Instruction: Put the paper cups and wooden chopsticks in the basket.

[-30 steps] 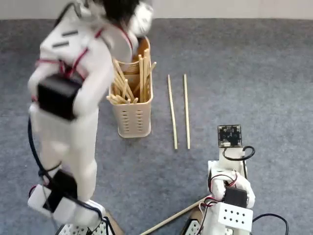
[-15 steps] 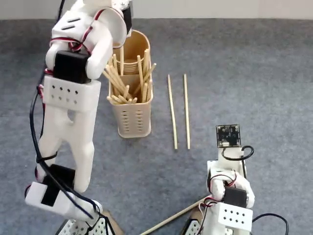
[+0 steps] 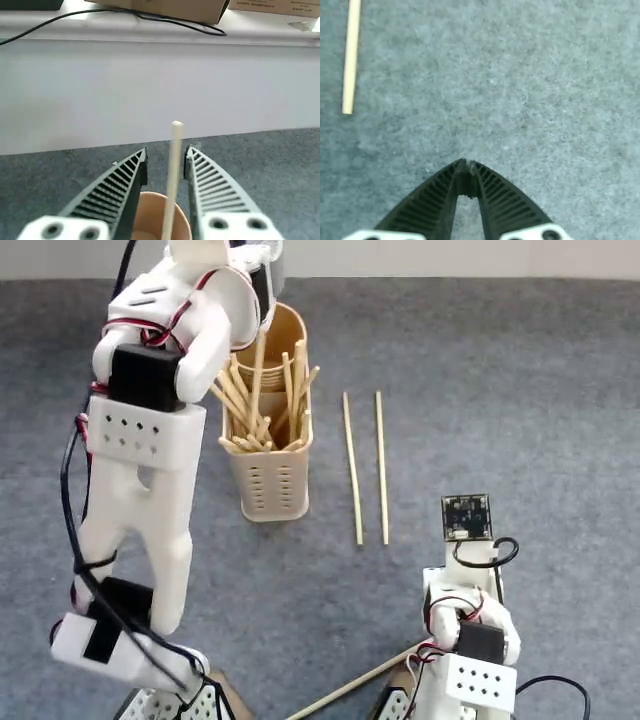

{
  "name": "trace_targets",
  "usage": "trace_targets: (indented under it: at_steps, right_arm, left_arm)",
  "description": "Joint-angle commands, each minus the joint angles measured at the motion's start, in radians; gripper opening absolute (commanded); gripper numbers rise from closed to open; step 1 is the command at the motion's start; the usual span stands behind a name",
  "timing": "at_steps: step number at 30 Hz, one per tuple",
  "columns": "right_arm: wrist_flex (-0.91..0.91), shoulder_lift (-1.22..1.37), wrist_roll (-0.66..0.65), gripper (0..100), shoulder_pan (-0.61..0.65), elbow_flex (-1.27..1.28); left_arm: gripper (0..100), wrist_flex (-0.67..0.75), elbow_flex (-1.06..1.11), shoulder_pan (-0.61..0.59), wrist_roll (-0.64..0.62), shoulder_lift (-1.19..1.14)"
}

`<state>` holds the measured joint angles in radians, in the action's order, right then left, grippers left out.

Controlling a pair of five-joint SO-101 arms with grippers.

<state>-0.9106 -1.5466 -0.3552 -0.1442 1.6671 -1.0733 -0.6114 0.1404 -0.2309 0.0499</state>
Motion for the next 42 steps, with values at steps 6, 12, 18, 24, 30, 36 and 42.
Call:
trace_targets:
  at_steps: [6, 12, 18, 24, 30, 36, 42]
  right_arm:
    - [0.021, -0.008, 0.011, 0.5, -0.022, 0.019]
    - [0.016, -0.008, 0.025, 0.5, -0.113, -0.001]
    - [-0.054, -0.008, 0.020, 0.5, -0.384, -0.236]
    - [-0.173, -0.008, 0.015, 0.5, -0.556, -0.464]
    - [-0.173, -0.008, -0.041, 0.5, -0.690, -0.549]
    - [-0.008, -0.001, 0.031, 0.5, -0.797, -0.567]
    - [-0.013, -0.005, 0.031, 0.5, -0.707, -0.516]
  left_arm:
    - [16, -0.376, -0.007, 0.165, 0.051, 0.199]
    - [16, -0.720, 0.033, 0.240, 0.219, 0.220]
    - [16, -0.697, 0.252, 0.173, 0.222, 0.266]
    - [16, -0.701, 0.521, 0.286, 0.318, 0.268]
    - [16, -0.698, 0.851, 0.475, 0.514, 0.268]
    - [16, -0.687, 0.923, 0.463, 0.574, 0.268]
    - [16, -0.585, 0.664, 0.246, 0.646, 0.246]
